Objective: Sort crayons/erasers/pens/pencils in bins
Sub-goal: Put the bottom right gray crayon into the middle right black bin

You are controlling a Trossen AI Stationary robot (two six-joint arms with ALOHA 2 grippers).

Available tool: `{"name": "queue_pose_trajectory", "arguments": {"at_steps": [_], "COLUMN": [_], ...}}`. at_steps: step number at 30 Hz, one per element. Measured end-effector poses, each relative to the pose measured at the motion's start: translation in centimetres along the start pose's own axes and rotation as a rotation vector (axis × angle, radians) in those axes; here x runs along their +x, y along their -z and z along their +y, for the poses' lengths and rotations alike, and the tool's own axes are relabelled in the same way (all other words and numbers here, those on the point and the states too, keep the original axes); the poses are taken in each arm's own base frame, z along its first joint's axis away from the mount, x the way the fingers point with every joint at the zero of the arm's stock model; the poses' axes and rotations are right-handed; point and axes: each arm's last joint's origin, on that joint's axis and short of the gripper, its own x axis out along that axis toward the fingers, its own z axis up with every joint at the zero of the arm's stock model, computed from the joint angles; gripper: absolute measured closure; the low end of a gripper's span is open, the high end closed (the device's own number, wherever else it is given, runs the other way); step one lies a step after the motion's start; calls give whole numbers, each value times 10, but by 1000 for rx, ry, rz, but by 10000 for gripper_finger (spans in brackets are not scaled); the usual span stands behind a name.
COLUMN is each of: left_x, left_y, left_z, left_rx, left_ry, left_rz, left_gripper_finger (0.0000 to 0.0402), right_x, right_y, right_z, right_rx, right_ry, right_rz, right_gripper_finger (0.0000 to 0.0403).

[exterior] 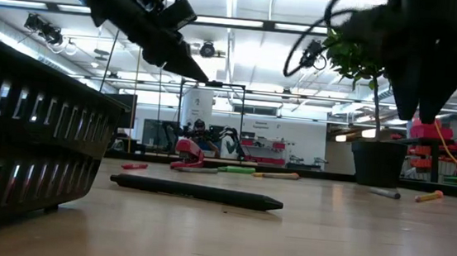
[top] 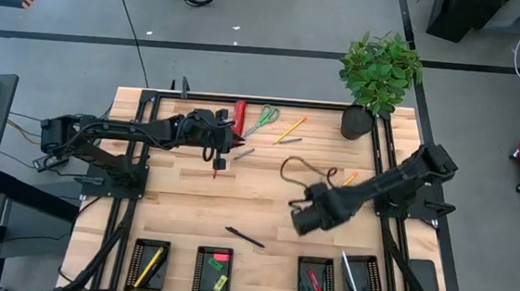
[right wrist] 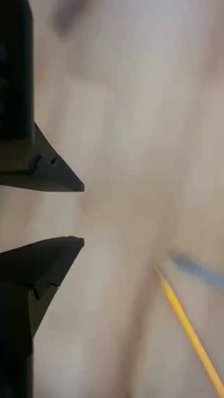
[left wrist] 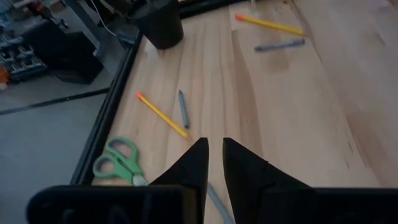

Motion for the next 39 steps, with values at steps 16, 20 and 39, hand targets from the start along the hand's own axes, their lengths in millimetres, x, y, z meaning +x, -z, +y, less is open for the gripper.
{"name": "queue_pose_trajectory", "arguments": {"at_steps": [16, 20, 39], "left_x": [-2, -3, -4], "left_y": [17, 20, 25], "left_z": [-7, -10, -12], "left_rx": [38, 32, -17], "left_ry": [80, 116, 149], "left_rz": [175, 205, 251], "left_gripper_finger": [348, 354, 359], "right_x": [70, 83, 108], "right_y": [-75, -83, -93], "right_z": [-23, -31, -34], "right_rx": [-32, -18, -81], "right_ry": [105, 113, -35], "right_rz": [2, 18, 57], "right_gripper_finger": [270, 270, 362]}}
